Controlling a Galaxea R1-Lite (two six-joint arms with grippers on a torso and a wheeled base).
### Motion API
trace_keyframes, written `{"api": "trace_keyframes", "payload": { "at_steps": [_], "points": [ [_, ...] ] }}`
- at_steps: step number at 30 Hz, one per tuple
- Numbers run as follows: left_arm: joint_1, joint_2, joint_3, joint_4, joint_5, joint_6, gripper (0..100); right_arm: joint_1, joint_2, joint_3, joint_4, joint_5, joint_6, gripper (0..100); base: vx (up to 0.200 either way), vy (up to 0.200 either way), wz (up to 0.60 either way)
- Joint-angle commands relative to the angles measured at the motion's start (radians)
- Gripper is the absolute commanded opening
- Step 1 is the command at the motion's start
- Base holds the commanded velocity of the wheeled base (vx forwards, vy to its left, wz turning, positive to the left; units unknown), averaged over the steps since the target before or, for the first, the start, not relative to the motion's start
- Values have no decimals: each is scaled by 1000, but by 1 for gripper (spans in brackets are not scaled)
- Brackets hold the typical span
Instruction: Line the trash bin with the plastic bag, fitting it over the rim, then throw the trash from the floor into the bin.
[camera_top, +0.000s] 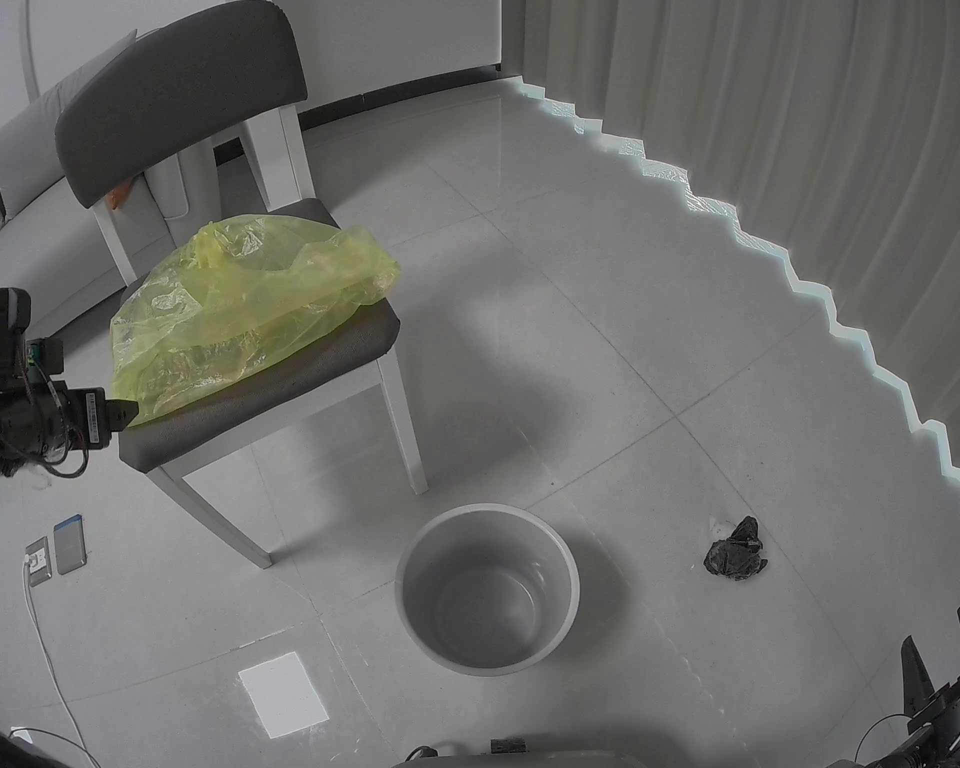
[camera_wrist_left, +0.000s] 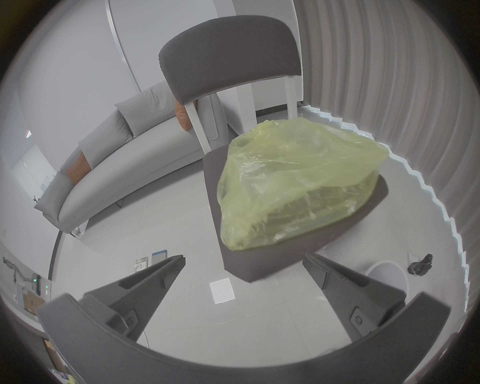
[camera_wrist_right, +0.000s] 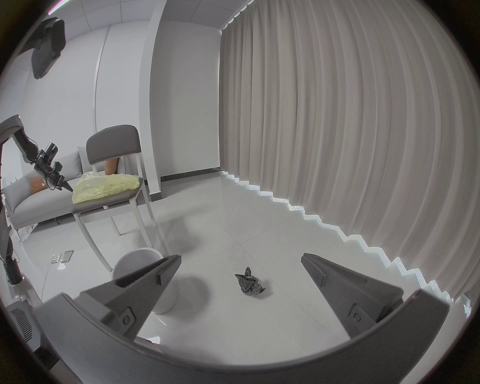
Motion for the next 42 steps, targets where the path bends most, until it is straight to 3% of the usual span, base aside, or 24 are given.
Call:
{"api": "trace_keyframes", "payload": {
  "at_steps": [1, 14, 22, 31, 32, 38, 42],
  "points": [
    [39, 119, -100, -2, -4, 17, 100, 0, -12, 18, -2, -1, 4, 100, 0, 0, 0],
    [45, 223, -187, -9, -10, 37, 100, 0, -12, 18, -2, -3, 9, 100, 0, 0, 0],
    [48, 287, -201, -134, -14, 58, 100, 0, -12, 18, -2, -4, 12, 100, 0, 0, 0],
    [56, 307, -215, -152, -31, 55, 100, 2, -12, 16, -2, -4, 15, 100, 0, 0, 0],
    [59, 307, -215, -152, -34, 54, 0, 0, -12, 16, -2, -4, 15, 100, 0, 0, 0],
    [70, 307, -212, -152, -42, 46, 0, 0, -12, 18, -5, -6, 18, 100, 0, 0, 0],
    [96, 304, -215, -154, -119, 44, 0, 0, -12, 18, -5, -7, 22, 100, 0, 0, 0]
  ]
}}
